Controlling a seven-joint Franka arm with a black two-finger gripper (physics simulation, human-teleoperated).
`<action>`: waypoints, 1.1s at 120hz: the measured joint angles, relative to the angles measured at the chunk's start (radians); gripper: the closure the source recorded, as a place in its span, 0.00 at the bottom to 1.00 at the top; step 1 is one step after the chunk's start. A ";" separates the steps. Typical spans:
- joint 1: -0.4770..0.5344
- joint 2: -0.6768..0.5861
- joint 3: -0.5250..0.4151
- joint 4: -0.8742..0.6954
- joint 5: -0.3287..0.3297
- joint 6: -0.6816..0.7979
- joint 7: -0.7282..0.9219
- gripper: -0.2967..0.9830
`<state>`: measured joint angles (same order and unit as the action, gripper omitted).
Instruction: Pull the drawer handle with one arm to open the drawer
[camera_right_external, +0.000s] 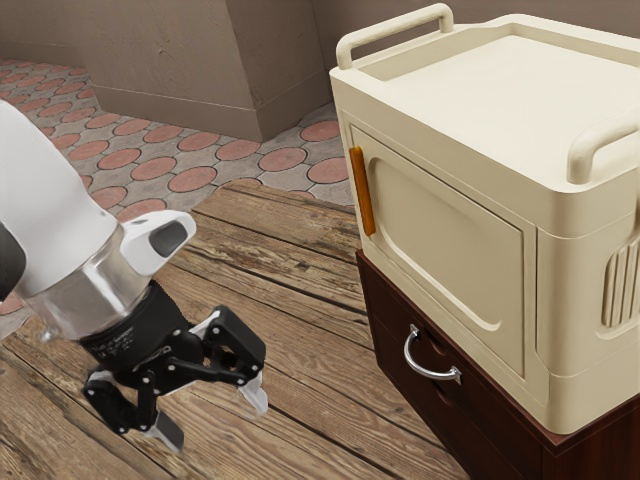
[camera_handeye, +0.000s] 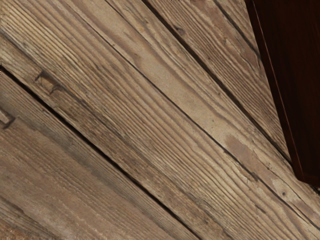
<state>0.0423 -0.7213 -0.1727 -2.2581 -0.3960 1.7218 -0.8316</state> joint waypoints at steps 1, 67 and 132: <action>0.006 0.002 -0.004 0.000 -0.003 0.001 -0.010 0.23; 0.142 0.142 -0.195 0.017 -0.108 0.338 -0.297 0.23; 0.215 0.229 -0.300 0.022 -0.029 0.447 -0.381 0.23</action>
<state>0.2574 -0.4922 -0.4728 -2.2361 -0.4246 2.1687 -1.2121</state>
